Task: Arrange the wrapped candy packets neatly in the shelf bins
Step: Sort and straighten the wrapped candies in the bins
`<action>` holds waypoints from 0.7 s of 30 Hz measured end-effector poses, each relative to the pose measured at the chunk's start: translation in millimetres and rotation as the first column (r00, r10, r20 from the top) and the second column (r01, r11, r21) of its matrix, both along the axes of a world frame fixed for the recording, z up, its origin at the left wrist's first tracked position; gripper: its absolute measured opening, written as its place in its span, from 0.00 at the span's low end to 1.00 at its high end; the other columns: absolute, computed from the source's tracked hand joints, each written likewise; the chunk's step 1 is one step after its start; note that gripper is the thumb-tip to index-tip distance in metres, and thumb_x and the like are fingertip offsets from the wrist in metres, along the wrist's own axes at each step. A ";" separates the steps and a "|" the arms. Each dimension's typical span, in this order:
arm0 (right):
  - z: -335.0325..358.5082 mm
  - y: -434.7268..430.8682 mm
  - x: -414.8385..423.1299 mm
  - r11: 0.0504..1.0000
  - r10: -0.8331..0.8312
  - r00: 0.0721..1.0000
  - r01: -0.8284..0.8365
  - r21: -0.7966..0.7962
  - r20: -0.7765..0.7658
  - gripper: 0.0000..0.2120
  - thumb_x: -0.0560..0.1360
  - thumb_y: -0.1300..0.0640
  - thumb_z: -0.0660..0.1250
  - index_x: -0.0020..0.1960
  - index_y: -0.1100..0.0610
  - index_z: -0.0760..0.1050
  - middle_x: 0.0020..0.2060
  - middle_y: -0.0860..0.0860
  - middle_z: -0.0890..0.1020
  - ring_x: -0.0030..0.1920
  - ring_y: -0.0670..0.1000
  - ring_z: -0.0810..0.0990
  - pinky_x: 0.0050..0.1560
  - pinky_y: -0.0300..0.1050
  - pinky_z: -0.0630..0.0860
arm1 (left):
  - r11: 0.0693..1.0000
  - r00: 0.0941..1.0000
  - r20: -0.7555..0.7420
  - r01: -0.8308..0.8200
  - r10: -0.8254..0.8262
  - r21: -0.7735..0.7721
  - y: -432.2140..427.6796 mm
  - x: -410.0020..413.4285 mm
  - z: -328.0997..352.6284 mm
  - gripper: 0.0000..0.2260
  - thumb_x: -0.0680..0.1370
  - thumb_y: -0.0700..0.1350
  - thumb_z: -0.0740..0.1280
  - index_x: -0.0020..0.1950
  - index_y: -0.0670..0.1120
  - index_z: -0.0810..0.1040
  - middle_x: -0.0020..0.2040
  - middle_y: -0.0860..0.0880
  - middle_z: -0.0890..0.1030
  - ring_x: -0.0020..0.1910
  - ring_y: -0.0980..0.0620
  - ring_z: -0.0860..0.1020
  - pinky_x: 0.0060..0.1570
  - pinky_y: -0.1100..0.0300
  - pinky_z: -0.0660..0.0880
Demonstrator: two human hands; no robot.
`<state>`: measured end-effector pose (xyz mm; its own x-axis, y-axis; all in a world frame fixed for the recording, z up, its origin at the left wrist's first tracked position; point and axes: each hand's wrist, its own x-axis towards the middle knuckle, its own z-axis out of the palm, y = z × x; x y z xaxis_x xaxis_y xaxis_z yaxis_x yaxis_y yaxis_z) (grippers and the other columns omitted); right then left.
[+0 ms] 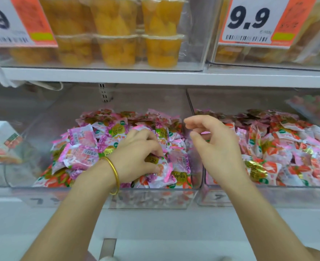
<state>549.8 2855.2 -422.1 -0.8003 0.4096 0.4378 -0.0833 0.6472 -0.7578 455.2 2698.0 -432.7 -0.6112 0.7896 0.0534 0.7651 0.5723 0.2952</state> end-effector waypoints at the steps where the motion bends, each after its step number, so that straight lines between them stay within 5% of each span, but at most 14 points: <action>1: 0.3 0.6 0.3 1.000 0.008 1.000 -0.008 -0.011 0.000 0.15 0.74 0.65 0.64 0.50 0.46 0.76 0.46 0.42 0.81 0.50 0.46 0.78 0.55 0.46 0.75 | 0.998 1.000 0.006 0.010 -0.011 0.055 0.2 -1.4 1.5 0.10 0.69 0.53 0.72 0.44 0.58 0.73 0.51 0.56 0.71 0.52 0.54 0.65 0.55 0.57 0.65; 5: 4.7 2.6 2.6 1.000 0.011 0.999 -0.011 -0.007 0.039 0.04 0.74 0.49 0.65 0.47 0.44 0.78 0.46 0.38 0.79 0.54 0.46 0.74 0.55 0.35 0.69 | 0.884 0.968 0.249 -0.130 0.016 0.450 4.6 2.4 16.1 0.10 0.70 0.42 0.73 0.39 0.50 0.72 0.36 0.50 0.74 0.35 0.54 0.71 0.39 0.62 0.71; 7: 3.8 4.4 2.5 0.997 0.007 0.993 -0.017 0.077 0.119 0.11 0.70 0.39 0.64 0.45 0.45 0.79 0.47 0.38 0.78 0.58 0.46 0.70 0.54 0.26 0.61 | 0.750 0.922 0.386 -0.267 0.016 0.606 11.7 7.9 22.7 0.08 0.70 0.41 0.72 0.42 0.46 0.73 0.38 0.39 0.78 0.35 0.44 0.76 0.40 0.56 0.76; 11: 2.6 6.4 0.1 0.999 0.036 0.996 -0.034 -0.019 0.079 0.07 0.70 0.49 0.71 0.35 0.50 0.78 0.42 0.40 0.80 0.54 0.46 0.74 0.54 0.29 0.64 | 0.632 0.825 0.555 -0.377 -0.103 0.677 30.9 17.1 26.5 0.03 0.73 0.40 0.69 0.45 0.43 0.77 0.37 0.46 0.82 0.33 0.57 0.79 0.32 0.67 0.75; 14: 7.9 14.5 3.6 0.969 -0.017 1.000 0.017 -0.246 0.003 0.14 0.72 0.57 0.70 0.31 0.57 0.69 0.27 0.43 0.73 0.31 0.43 0.71 0.36 0.44 0.69 | 0.688 0.948 0.280 -0.303 0.148 0.659 36.0 2.9 17.2 0.06 0.77 0.43 0.65 0.48 0.44 0.81 0.43 0.52 0.82 0.42 0.59 0.78 0.44 0.68 0.72; 17: 14.6 26.2 9.5 0.854 -0.024 0.999 0.007 -0.521 -0.027 0.13 0.74 0.57 0.67 0.36 0.61 0.66 0.35 0.59 0.74 0.35 0.53 0.73 0.35 0.57 0.77 | 0.868 0.924 -0.114 -0.292 0.364 0.401 37.2 -14.8 0.6 0.09 0.78 0.46 0.63 0.55 0.47 0.79 0.51 0.48 0.81 0.51 0.46 0.74 0.55 0.56 0.68; 21: 18.2 33.1 15.1 0.639 0.047 0.999 -0.045 -0.768 -0.020 0.08 0.78 0.62 0.62 0.40 0.58 0.69 0.38 0.59 0.80 0.36 0.55 0.82 0.30 0.44 0.80 | 0.919 0.882 -0.259 -0.383 0.394 0.094 46.4 -10.9 -10.6 0.17 0.77 0.54 0.63 0.62 0.48 0.71 0.57 0.47 0.75 0.58 0.44 0.68 0.55 0.52 0.68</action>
<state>564.9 2888.3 -403.9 -0.8280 0.5605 -0.0180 -0.0950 -0.1717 -0.9806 444.3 2744.5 -443.3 -0.8267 0.4859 0.2836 0.5370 0.8319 0.1398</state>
